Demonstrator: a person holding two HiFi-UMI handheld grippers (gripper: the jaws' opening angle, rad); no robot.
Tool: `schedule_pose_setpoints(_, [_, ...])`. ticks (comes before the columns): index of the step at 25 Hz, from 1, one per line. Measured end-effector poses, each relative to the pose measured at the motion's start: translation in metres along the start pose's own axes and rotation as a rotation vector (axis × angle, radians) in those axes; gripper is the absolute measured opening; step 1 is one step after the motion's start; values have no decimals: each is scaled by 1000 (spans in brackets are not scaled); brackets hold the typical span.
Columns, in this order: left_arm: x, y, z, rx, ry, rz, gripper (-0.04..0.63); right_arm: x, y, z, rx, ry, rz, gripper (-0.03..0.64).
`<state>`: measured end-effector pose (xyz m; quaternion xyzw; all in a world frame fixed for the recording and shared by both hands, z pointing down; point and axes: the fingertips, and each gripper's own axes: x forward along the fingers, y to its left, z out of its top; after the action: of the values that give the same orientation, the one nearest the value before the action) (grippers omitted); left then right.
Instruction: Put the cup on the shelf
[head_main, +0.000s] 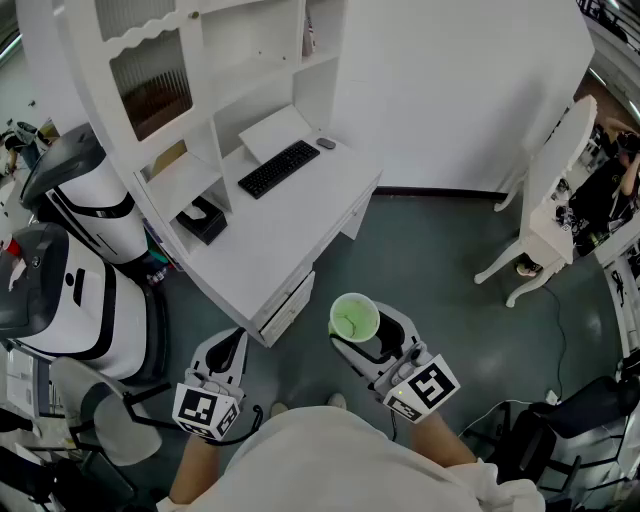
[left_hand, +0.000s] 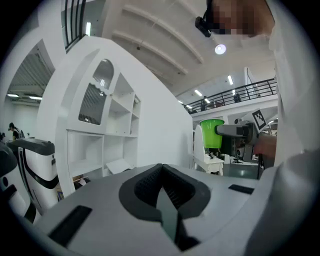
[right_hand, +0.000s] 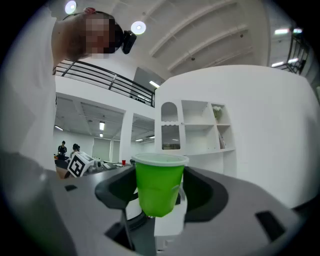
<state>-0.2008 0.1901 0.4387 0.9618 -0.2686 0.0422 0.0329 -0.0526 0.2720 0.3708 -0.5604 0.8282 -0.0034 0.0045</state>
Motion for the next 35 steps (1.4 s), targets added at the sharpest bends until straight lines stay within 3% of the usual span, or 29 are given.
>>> schedule_pose_setpoints(19, [22,-22,0,15,19,16,0,-19,-28,-3,29,-17,15,295])
schedule_pose_setpoints(35, [60,-59,-4,-10,17,138,0,-41,-91,-6,39,-6,119,293])
